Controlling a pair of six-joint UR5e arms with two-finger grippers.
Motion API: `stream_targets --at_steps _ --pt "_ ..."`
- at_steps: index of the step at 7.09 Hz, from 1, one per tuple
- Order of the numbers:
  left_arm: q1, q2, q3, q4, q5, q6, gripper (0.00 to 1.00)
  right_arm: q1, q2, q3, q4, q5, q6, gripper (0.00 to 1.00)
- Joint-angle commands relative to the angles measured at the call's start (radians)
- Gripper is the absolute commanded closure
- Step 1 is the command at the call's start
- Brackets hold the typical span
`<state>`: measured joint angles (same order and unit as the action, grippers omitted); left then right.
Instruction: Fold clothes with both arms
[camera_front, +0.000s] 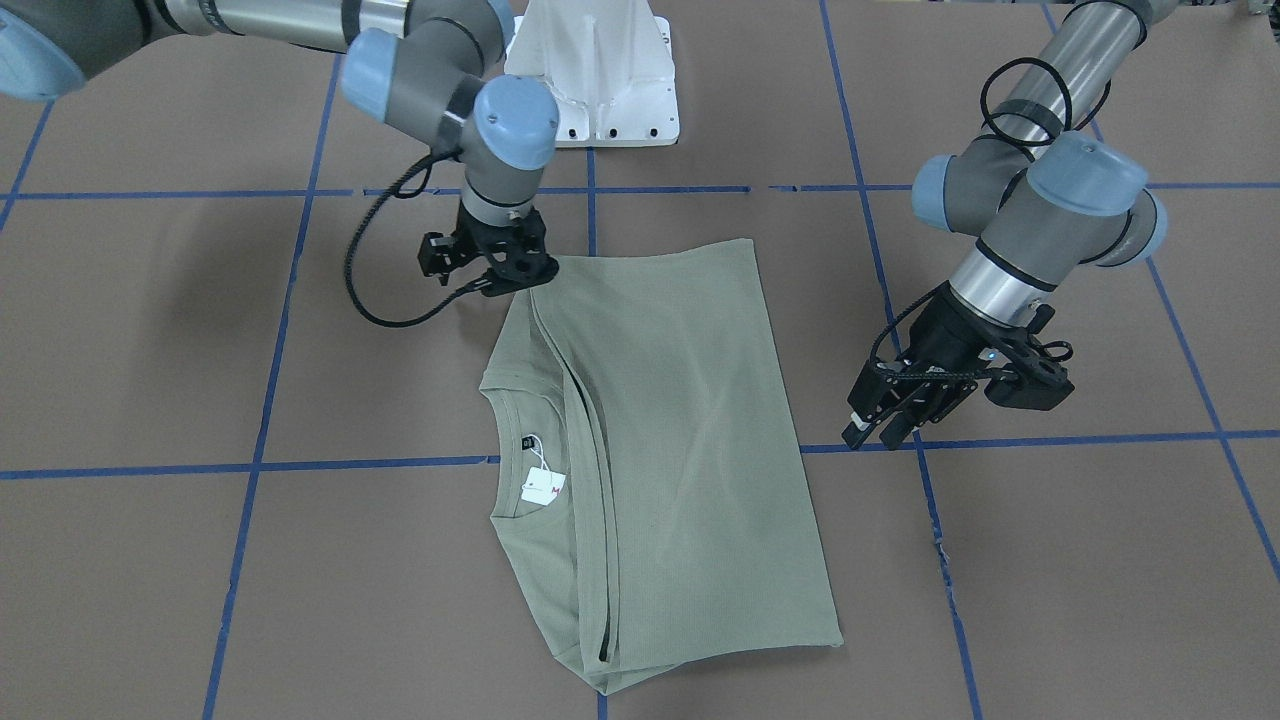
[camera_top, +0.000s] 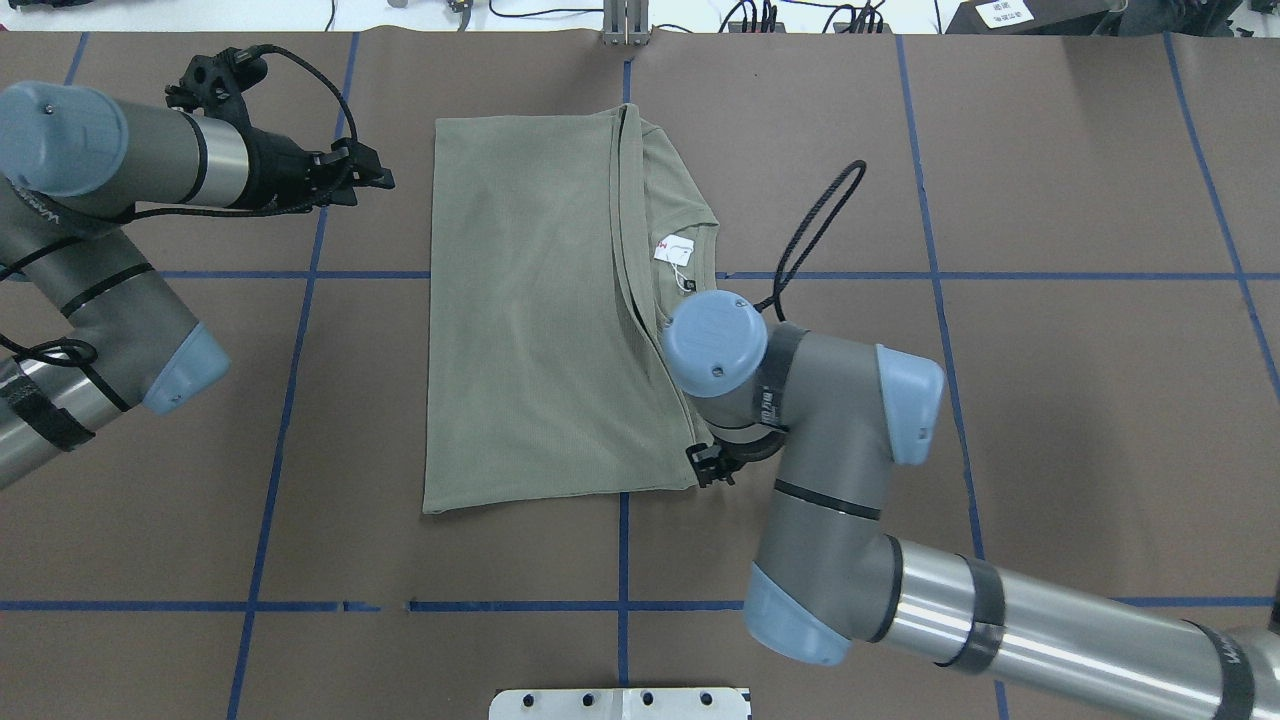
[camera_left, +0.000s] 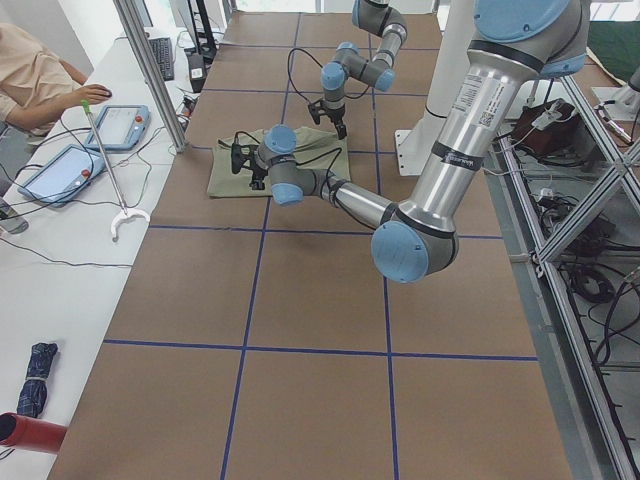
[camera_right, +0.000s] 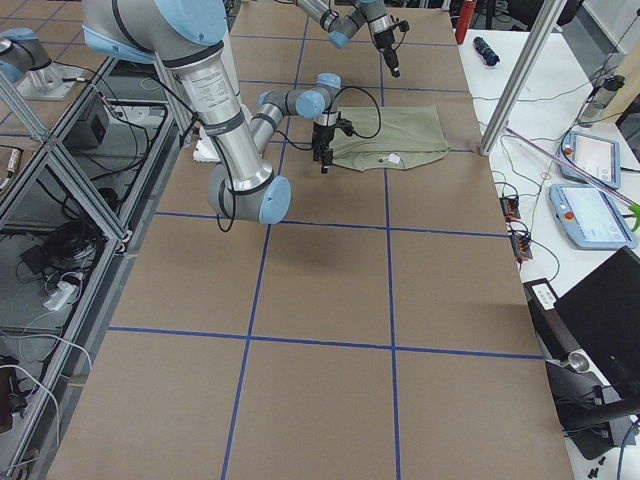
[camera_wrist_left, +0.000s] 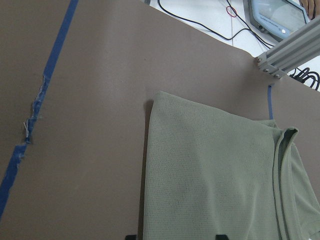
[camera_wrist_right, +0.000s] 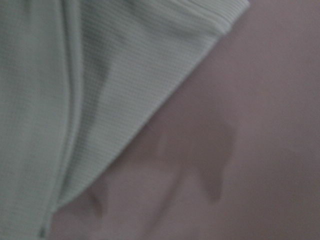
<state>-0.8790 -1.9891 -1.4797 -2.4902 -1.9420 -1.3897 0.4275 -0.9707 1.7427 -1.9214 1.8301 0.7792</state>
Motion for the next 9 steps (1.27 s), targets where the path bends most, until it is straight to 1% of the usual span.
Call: stream_targets --at_steps 1,3,4,5,6,7,8,9 --pt "0.000 0.000 -0.004 0.001 0.002 -0.002 0.39 -0.004 -0.065 0.094 -0.005 -0.003 0.006 0.00" --pt "0.000 0.000 -0.008 0.001 0.003 -0.005 0.39 0.005 -0.022 0.075 0.004 -0.017 0.015 0.00" --pt "-0.001 0.001 -0.011 0.001 0.003 -0.005 0.39 0.023 0.021 0.037 0.031 -0.037 0.015 0.00" --pt "-0.001 0.001 -0.013 0.001 0.002 -0.003 0.39 0.051 0.067 -0.067 0.164 -0.037 0.017 0.00" --pt "-0.001 0.001 -0.011 0.002 0.003 -0.003 0.39 0.088 0.136 -0.180 0.259 -0.037 0.035 0.00" --pt "-0.001 0.001 -0.013 0.002 0.003 -0.003 0.39 0.102 0.229 -0.287 0.266 -0.037 0.044 0.00" --pt "-0.001 0.001 -0.013 0.002 0.003 -0.003 0.39 0.109 0.281 -0.366 0.291 -0.037 0.075 0.00" --pt "-0.001 0.001 -0.013 0.002 0.003 -0.003 0.39 0.112 0.306 -0.437 0.345 -0.038 0.086 0.00"
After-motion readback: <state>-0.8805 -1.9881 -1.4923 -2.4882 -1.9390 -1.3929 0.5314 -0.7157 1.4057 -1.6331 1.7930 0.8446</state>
